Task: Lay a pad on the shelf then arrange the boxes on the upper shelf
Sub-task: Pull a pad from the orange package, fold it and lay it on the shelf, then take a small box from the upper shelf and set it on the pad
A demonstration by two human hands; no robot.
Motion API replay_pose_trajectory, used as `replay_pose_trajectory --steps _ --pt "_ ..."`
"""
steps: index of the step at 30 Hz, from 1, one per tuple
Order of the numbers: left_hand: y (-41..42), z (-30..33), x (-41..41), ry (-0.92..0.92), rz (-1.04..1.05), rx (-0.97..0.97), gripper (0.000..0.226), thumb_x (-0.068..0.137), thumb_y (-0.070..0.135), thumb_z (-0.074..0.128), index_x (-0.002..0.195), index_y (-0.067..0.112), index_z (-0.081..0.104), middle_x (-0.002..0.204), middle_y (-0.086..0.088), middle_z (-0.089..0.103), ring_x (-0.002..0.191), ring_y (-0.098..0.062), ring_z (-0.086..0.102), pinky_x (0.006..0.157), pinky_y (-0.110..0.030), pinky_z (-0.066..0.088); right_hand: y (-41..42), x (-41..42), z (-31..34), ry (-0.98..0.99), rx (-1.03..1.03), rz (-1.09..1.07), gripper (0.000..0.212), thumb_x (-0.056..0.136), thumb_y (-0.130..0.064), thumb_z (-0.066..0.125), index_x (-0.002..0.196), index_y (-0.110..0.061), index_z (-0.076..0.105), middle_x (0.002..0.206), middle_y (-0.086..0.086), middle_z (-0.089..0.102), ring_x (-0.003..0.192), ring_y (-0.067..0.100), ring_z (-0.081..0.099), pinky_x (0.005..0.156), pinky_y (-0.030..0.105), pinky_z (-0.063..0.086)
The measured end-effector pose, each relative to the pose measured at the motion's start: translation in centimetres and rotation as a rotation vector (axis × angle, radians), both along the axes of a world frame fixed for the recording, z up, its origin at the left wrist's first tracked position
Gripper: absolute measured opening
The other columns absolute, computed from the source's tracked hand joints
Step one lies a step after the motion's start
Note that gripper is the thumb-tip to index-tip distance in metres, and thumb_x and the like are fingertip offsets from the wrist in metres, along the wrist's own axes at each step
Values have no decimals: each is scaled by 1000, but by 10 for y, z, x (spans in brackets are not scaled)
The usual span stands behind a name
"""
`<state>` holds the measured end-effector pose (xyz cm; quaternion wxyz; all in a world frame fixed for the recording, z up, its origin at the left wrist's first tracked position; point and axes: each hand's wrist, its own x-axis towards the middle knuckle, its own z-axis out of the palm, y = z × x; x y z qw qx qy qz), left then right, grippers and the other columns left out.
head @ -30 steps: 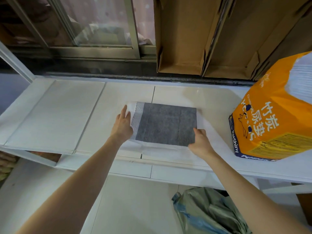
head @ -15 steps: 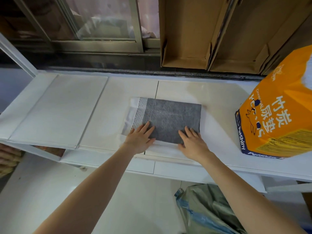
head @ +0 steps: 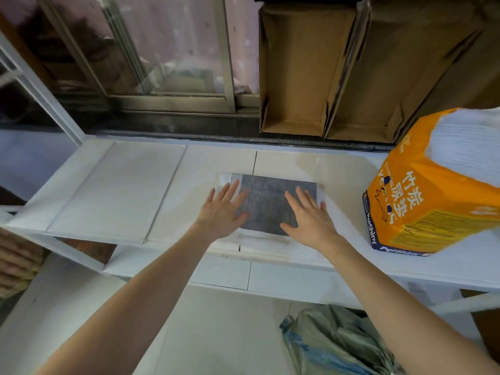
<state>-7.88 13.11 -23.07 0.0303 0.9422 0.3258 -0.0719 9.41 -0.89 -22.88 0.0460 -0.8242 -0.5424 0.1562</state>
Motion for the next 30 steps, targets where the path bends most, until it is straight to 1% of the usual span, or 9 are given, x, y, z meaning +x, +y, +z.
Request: replay_pose_trajectory --steps 7,14,19,23,25,28,30 --pt "-27 85 -23 -56 -20 123 64 95 56 22 149 31 -2 159 0 -10 147 -24 -6 118 -47 0 -22 -31 92 -75 106 -9 77 91 -50 46 149 -27 0 159 4 -6 146 24 -3 116 49 5" --pt "-59 173 -66 -160 -77 207 65 95 55 27 149 30 2 160 -1 -4 147 -22 -1 119 -46 2 -56 -73 184 -151 258 3 76 91 -49 47 149 -27 4 159 3 2 146 22 2 116 50 7" --pt "-76 230 -99 -243 -161 319 67 93 58 28 150 31 4 160 2 -1 147 -19 2 118 -45 4 -79 -104 244 -241 339 12 74 90 -50 45 149 -28 5 159 1 5 146 20 5 115 50 10" --pt "-89 280 -127 -352 -231 455 67 93 58 30 150 32 8 160 1 7 146 -19 8 117 -43 7 -97 -132 293 -290 423 7 75 90 -51 46 149 -28 6 159 1 7 146 20 8 116 47 12" --pt "-95 303 -140 -399 -258 479 66 93 57 32 149 32 9 159 1 8 146 -19 8 117 -43 7 -104 -145 315 -315 471 6 75 90 -51 46 149 -28 7 159 1 10 145 21 11 116 45 16" --pt "-102 339 -155 -477 -262 504 65 92 57 31 149 34 10 159 3 6 146 -18 8 118 -44 6 -113 -164 346 -355 560 16 73 90 -50 47 149 -28 11 158 0 16 143 22 18 114 43 26" --pt "-106 362 -163 -505 -259 497 65 92 58 30 149 34 9 160 3 3 147 -19 5 119 -44 5 -117 -173 365 -393 602 20 71 90 -50 46 148 -28 12 157 0 17 143 21 20 113 41 28"
